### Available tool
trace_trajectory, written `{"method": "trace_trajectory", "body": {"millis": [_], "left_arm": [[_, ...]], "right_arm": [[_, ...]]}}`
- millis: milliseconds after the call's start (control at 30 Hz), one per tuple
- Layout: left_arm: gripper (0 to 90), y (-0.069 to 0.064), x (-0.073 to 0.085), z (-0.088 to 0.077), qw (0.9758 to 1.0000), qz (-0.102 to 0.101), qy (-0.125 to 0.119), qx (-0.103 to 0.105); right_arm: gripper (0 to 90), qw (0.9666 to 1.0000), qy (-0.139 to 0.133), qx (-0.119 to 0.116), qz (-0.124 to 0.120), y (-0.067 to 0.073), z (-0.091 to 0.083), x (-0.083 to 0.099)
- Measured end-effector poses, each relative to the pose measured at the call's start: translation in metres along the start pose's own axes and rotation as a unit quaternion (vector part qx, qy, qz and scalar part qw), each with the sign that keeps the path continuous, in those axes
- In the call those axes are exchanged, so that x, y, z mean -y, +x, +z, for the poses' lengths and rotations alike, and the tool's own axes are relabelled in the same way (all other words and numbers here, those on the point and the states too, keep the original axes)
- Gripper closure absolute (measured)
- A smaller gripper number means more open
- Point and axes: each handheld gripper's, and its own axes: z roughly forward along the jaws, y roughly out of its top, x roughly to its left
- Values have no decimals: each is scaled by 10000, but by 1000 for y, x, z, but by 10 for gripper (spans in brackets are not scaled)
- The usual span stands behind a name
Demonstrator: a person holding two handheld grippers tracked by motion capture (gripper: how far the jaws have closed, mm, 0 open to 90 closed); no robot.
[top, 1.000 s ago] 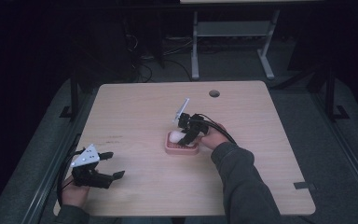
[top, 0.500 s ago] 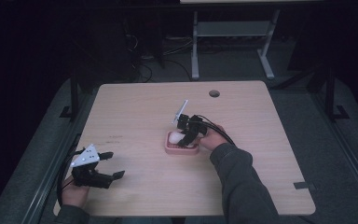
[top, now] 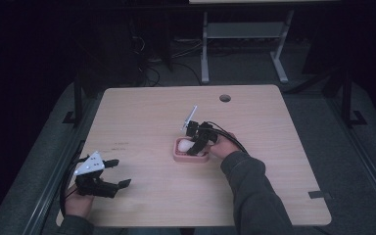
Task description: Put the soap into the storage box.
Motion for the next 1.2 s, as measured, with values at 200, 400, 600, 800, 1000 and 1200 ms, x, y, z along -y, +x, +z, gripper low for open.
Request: {"method": "trace_trajectory", "body": {"millis": [200,400,600,800,1000,1200], "left_arm": [[148,0,0,0,10000,-9,-1,5],[148,-1,0,1,10000,7,11,-2],[148,-1,0,1,10000,8,16,3],[148,-1,0,1,10000,20,27,5],[148,-1,0,1,10000,20,34,6],[148,-1,0,2,10000,27,33,12]], "right_arm": [[458,9993,-375,-12,62,-1,-8,3],[419,9990,-429,62,120,-1,-16,7],[403,9981,-576,40,199,-1,-18,12],[396,9977,-624,57,276,0,-24,18],[390,9976,-645,86,240,1,-28,19],[366,9977,-614,144,245,5,-32,21]]}}
